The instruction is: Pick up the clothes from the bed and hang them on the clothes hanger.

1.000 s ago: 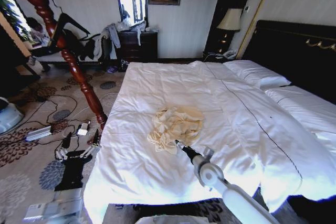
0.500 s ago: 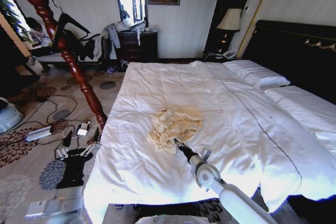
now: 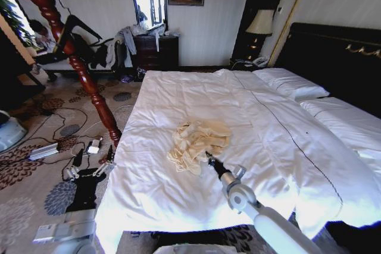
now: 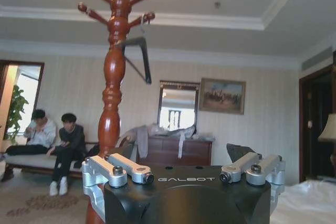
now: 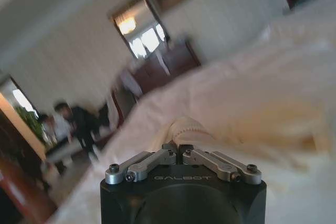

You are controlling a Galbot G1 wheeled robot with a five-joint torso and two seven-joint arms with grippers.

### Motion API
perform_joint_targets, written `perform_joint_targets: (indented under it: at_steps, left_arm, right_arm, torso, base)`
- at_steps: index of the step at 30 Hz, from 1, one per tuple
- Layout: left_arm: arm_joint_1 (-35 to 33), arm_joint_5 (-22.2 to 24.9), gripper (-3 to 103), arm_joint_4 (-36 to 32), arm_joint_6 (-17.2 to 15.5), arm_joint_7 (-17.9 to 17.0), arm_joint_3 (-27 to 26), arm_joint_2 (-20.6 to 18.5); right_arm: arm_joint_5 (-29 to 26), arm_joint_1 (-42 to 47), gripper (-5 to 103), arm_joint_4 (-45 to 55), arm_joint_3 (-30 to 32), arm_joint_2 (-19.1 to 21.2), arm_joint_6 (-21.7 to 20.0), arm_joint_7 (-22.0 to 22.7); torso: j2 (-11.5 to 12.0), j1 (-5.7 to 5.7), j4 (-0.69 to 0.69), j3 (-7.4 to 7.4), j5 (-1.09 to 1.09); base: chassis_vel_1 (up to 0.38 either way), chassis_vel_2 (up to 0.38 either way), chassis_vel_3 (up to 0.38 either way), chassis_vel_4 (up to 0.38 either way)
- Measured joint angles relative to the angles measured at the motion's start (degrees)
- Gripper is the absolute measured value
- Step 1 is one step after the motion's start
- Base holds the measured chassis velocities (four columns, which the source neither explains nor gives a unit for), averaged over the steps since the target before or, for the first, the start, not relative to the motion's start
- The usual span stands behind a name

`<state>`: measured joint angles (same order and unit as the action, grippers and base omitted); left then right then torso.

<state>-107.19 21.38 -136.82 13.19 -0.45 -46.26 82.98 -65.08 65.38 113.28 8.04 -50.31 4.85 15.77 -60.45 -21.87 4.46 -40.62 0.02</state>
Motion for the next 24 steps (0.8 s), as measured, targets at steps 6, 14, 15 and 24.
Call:
perform_joint_targets:
  at_steps: [6,14,15,24]
  left_arm:
    - [1.94,-2.18,100,5.78,-1.78,-2.59,0.19,-0.15]
    - [3.36,-1.77,100,7.87,-2.64,-3.31,1.48,0.66]
    - [3.33,-1.9,100,7.89,-2.68,-3.3,1.55,0.78]
    - [2.63,-2.95,100,8.09,-2.56,-3.17,1.58,1.8]
  right_arm:
    - [-6.8,1.89,1,9.87,11.71,6.52,-0.28,-0.09]
    - [-9.32,6.28,1,21.27,20.58,14.85,-0.94,0.18]
    - [-9.85,6.05,1,22.41,21.91,15.47,-1.28,0.29]
    - [-5.33,1.26,1,20.43,21.5,17.44,-3.54,0.54]
  torso:
    - [0.0,0.0,0.01,0.0,-0.03]
    - [-0.01,0.0,0.01,0.0,-0.01]
    - [-0.01,0.0,0.0,0.0,-0.01]
    - [-0.01,0.0,-0.01,0.0,-0.03]
  base:
    - [0.0,0.0,0.0,0.0]
    - [0.0,0.0,0.0,0.0]
    - [0.0,0.0,0.0,0.0]
    - [0.0,0.0,0.0,0.0]
